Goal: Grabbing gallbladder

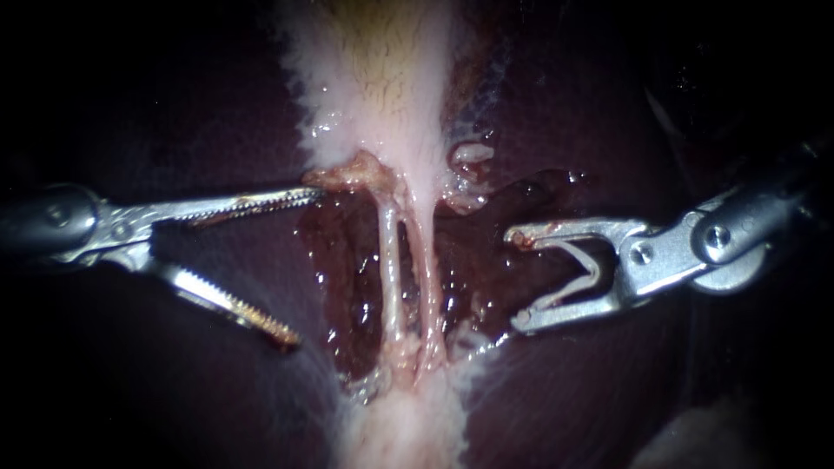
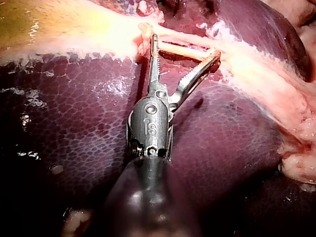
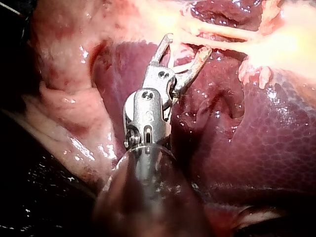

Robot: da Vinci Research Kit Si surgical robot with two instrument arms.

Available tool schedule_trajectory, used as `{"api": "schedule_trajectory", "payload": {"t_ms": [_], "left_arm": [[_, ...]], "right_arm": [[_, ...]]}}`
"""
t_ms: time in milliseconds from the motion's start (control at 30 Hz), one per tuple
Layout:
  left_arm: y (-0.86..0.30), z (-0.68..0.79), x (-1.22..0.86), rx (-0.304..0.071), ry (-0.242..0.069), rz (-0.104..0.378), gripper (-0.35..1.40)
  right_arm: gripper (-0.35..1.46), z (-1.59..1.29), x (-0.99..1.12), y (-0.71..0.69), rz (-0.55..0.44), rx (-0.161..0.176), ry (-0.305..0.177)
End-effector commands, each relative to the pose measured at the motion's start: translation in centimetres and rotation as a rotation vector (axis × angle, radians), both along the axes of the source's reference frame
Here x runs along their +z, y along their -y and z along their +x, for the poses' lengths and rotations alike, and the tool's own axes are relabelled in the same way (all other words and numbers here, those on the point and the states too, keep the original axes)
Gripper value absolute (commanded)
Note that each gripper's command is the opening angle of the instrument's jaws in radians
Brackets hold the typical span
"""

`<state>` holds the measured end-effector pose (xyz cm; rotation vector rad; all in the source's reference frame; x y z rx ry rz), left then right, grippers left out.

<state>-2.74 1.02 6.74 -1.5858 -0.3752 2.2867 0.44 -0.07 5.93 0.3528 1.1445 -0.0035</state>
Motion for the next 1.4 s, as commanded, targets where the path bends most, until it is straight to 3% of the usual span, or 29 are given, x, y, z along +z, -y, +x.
{"api": "schedule_trajectory", "payload": {"t_ms": [33,200,267,400,567,733,867,967,1133,1400], "left_arm": [[0.0,0.0,0.0,0.0,0.0,0.0,1.21],[-0.01,0.05,0.01,-0.012,0.003,0.039,1.19],[-0.07,0.07,0.01,-0.026,-0.005,0.042,1.19],[-0.27,0.1,0.04,-0.05,-0.02,0.042,1.16],[-0.53,0.04,0.23,-0.077,-0.032,0.053,1.04],[-0.66,-0.06,0.48,-0.081,-0.041,0.052,0.89],[-0.66,-0.06,0.69,-0.073,-0.077,0.074,0.71],[-0.6,-0.02,0.79,-0.063,-0.107,0.098,0.67],[-0.58,0.03,0.8,-0.063,-0.11,0.109,0.62],[-0.65,0.09,0.71,-0.087,-0.121,0.13,0.19]], "right_arm": [[0.5,0.0,0.0,0.0,0.0,0.0,0.0],[0.5,0.01,-0.01,0.0,0.0,0.0,0.0],[0.5,0.01,0.0,0.0,0.001,-0.002,-0.001],[0.5,0.01,0.0,0.0,0.0,0.0,0.0],[0.5,0.02,0.01,-0.01,0.0,0.002,0.001],[0.5,0.02,0.01,-0.01,0.0,0.002,0.001],[0.5,0.02,0.01,-0.01,-0.001,0.004,0.003],[0.5,0.02,0.01,-0.01,-0.007,0.002,0.001],[0.5,0.03,0.02,-0.02,-0.007,0.002,0.001],[0.5,0.03,0.02,-0.02,-0.007,0.002,0.001]]}}
